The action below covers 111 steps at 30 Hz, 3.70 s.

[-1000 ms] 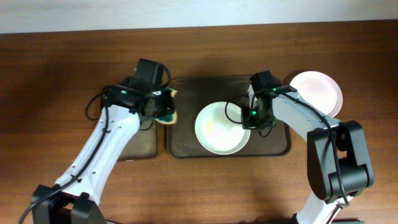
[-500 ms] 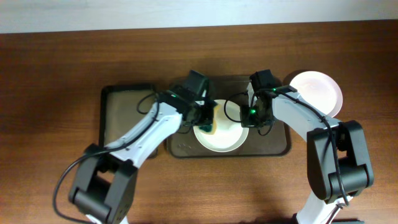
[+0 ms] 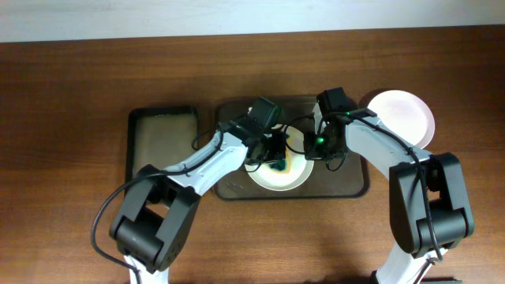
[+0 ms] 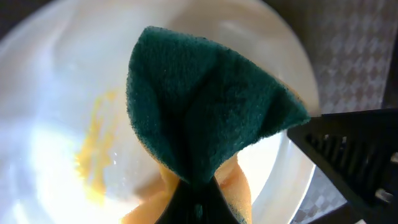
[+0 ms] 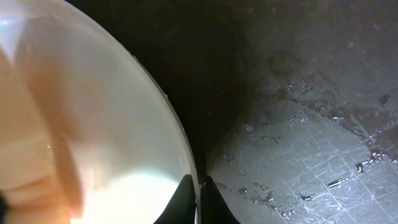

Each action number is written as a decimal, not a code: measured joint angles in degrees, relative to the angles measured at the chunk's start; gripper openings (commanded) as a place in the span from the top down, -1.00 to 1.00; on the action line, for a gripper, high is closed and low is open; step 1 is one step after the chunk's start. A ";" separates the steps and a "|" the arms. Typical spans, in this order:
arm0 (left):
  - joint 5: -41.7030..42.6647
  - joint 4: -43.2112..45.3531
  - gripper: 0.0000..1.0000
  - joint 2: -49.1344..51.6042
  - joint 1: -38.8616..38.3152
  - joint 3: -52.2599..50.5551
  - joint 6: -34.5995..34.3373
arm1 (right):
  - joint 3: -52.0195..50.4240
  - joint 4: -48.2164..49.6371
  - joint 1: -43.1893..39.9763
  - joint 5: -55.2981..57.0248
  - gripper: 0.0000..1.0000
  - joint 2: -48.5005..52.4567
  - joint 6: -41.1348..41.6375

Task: Clean dirty plates on tray and stack at the side
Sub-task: 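Scrub the cream plate with the sponge while the right gripper holds it, then return the sponge to the black tray with the left gripper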

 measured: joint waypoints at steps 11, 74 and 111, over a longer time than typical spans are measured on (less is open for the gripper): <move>-20.70 -11.89 0.99 0.57 -1.01 1.09 -0.76 | -0.22 -0.02 0.44 -1.57 0.92 0.04 0.63; -10.64 -14.84 1.00 -0.74 3.78 8.83 -1.62 | -0.44 -0.46 0.79 -2.16 0.92 0.04 1.46; -38.77 -40.57 1.00 6.38 4.76 21.62 -6.40 | 0.02 -1.75 0.70 -4.04 0.92 0.04 1.44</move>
